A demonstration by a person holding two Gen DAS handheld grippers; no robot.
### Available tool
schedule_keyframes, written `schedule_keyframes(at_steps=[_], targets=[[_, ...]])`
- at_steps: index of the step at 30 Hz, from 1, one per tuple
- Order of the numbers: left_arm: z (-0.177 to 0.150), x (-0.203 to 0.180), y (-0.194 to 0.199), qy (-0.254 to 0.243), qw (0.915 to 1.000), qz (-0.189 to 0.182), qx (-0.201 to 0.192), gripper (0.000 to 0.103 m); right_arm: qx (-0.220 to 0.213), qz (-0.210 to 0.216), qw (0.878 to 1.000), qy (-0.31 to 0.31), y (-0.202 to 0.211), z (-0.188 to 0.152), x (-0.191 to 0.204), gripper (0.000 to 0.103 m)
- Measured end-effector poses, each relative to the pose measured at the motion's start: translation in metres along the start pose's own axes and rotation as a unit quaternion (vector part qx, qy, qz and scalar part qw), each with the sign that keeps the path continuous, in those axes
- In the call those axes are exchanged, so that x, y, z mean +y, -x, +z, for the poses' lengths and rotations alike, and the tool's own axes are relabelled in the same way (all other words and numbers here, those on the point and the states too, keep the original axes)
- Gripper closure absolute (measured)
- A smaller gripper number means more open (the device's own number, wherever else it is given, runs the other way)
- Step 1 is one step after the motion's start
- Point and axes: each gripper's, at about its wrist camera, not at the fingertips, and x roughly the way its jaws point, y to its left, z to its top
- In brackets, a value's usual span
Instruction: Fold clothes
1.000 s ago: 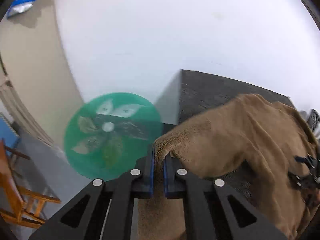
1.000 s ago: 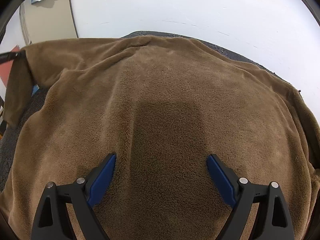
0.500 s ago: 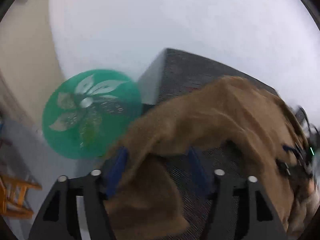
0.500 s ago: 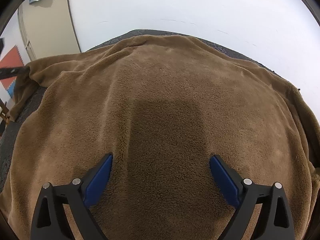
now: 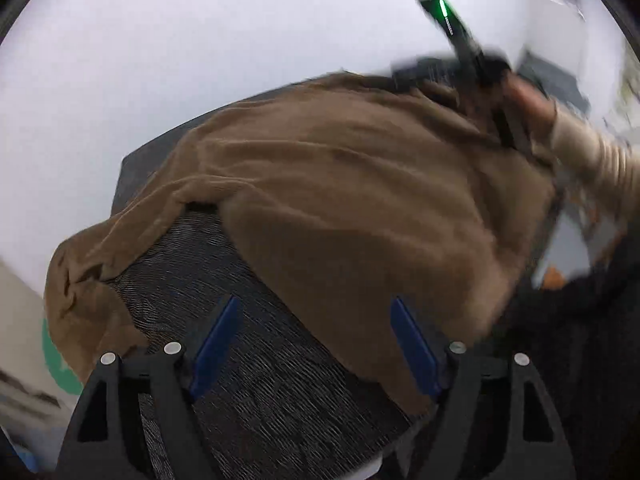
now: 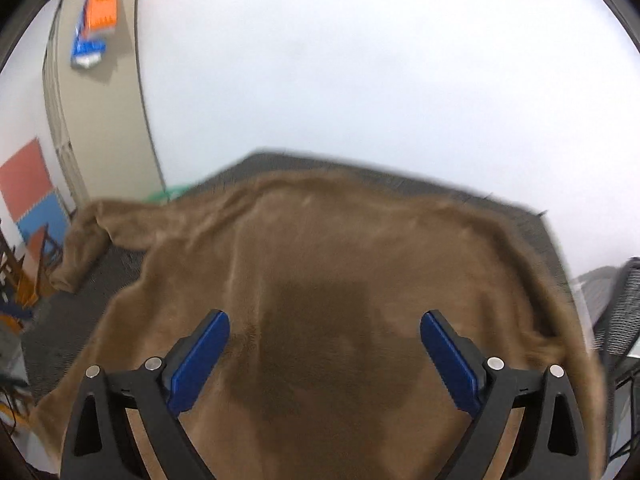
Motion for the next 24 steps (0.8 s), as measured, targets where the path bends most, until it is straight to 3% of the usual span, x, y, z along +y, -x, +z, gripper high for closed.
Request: schedule_keyframes(at_steps=[7, 12, 18, 24], targets=[[-0.03, -0.043, 0.014, -0.052, 0.9986, -0.001, 0.006, 0.022, -0.059, -0.087, 0.994, 0.014, 0.093, -0.056, 0.0, 0.005], [-0.035, -0.053, 0.001, -0.053, 0.9979, 0.036, 0.013, 0.022, -0.091, -0.155, 0.983, 0.032, 0.152, -0.103, 0.007, 0.005], [-0.033, -0.034, 0.0, 0.038, 0.9981, 0.041, -0.026, 0.022, -0.119, -0.224, 0.966, 0.048, 0.2, -0.152, 0.017, 0.005], [-0.035, -0.01, 0.0, 0.138, 0.9871, 0.054, -0.06, 0.022, -0.086, -0.23, 0.967, 0.071, 0.198, -0.193, 0.028, 0.001]])
